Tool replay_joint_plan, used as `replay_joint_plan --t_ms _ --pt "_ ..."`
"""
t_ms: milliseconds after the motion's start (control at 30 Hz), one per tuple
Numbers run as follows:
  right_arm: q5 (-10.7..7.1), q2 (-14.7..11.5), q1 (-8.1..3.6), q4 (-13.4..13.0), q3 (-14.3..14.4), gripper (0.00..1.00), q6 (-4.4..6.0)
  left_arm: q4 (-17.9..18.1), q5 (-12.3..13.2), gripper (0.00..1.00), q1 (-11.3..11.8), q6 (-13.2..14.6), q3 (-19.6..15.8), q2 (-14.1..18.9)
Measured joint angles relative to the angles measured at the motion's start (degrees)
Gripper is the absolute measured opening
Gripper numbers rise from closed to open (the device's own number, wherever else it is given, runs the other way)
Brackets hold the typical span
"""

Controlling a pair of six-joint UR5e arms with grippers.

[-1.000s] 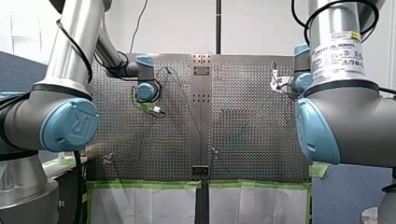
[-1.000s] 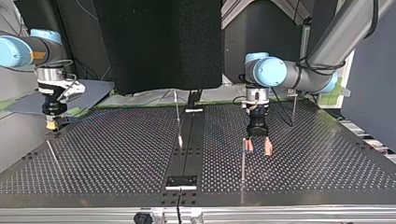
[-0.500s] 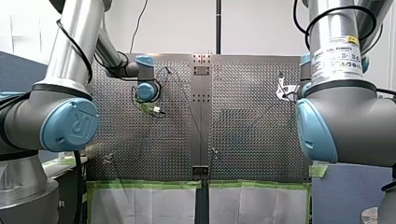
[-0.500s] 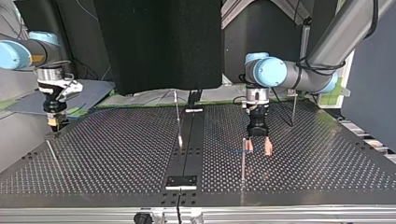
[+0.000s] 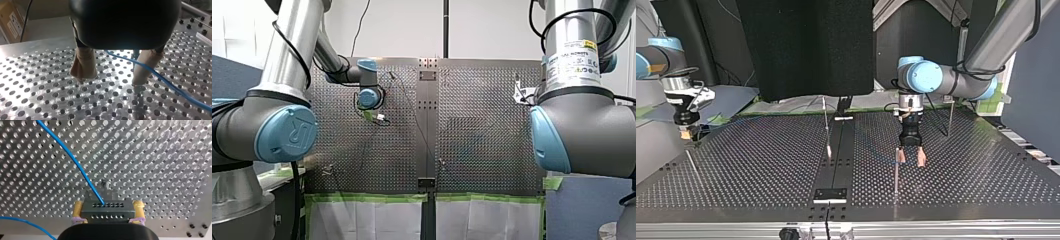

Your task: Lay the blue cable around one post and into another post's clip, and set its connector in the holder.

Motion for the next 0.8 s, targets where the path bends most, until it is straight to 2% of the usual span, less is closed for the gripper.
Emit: replay_joint_plan --t_ms 67,133,233,367,467,600,800 --pt "-0.10 0.17 -0.36 0.53 -0.82 0.19 -1.12 -0.02 0.22 1.00 -0.07 -0.18 0.01 0.00" --pt "-0.13 0.47 -0.66 0.63 -1.55 0.19 -1.79 -0.05 0.38 1.00 -0.20 -0.28 0.01 0.00" --pt "-0.11 1.68 -0.98 0.80 -2.77 0.19 -2.77 -0.01 0.51 1.00 -0.32 -0.32 0.00 0.00" --pt "0.73 3.64 -1.11 0.63 -3.61 0.19 -4.76 -0.08 0.51 1.00 -0.40 0.29 0.00 0.00" --pt "1.11 4.14 -1.12 0.51 -3.73 0.19 -5.38 -0.04 0.55 1.00 -0.43 0.63 0.00 -0.01" --pt "0.92 4.56 -0.99 -0.15 -3.87 0.19 -5.15 0.01 0.49 1.00 -0.44 0.76 0.00 -0.03" --pt "-1.32 4.84 -0.80 -2.08 -4.50 0.19 -3.00 0.03 0.39 1.00 -0.42 0.88 -0.01 -0.05"
